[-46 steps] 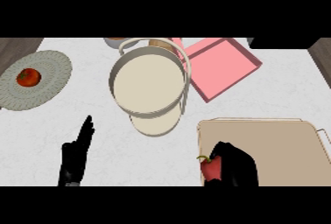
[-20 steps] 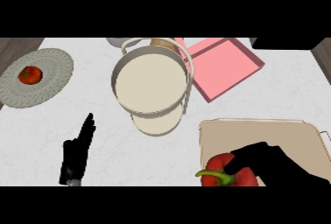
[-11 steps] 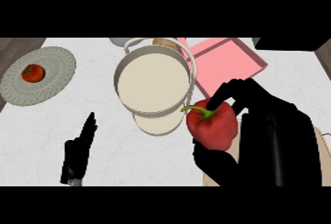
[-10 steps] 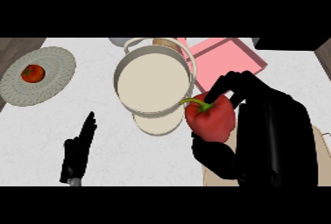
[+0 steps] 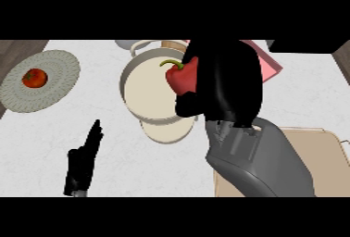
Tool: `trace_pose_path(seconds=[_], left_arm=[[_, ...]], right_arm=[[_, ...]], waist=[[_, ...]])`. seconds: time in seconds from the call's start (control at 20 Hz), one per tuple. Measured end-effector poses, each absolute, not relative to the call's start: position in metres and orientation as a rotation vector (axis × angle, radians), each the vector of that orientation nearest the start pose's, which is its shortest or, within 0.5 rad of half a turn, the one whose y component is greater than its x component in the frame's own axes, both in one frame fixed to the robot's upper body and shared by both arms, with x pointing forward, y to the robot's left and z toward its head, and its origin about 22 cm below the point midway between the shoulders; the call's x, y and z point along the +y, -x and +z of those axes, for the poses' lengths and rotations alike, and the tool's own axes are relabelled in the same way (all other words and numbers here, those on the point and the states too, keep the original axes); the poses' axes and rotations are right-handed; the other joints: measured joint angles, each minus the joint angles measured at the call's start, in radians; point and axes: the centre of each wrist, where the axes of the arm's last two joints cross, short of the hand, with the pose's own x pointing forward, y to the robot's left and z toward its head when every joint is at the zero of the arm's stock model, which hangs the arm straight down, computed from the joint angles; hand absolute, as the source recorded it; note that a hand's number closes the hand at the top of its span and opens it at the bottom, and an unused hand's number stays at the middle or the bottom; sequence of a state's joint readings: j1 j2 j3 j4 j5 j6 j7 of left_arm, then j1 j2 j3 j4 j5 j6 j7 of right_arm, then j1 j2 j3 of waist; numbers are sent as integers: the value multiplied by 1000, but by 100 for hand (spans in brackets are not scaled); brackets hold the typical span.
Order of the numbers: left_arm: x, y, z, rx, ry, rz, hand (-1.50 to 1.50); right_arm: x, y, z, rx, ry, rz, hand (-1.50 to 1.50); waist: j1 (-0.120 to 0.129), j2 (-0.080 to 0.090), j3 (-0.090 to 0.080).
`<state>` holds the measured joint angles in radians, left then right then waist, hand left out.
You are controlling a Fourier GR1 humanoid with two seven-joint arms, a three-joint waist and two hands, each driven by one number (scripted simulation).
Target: Pick the bell pepper from the tray and place it in the tiered basket
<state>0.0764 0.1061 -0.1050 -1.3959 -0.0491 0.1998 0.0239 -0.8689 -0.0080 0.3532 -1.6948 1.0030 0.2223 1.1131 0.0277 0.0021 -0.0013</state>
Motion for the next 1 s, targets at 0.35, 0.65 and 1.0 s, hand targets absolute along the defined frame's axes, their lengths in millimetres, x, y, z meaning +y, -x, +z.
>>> trace_pose_path(seconds=[0.35,0.65,1.0], left_arm=[[241,-218,-53,-1308,-240,-37,0],[237,-221,-54,-1311,-236,-48,0],[234,-221,-50,-1306,-230,-52,0]], right_arm=[[-31,-315,210,-1384,1074,665,150],[-44,-332,192,-1405,906,502,-150],[-57,-339,183,-1498,709,245,-150]], waist=[[-3,1,1],[4,-2,1],[6,-10,4]])
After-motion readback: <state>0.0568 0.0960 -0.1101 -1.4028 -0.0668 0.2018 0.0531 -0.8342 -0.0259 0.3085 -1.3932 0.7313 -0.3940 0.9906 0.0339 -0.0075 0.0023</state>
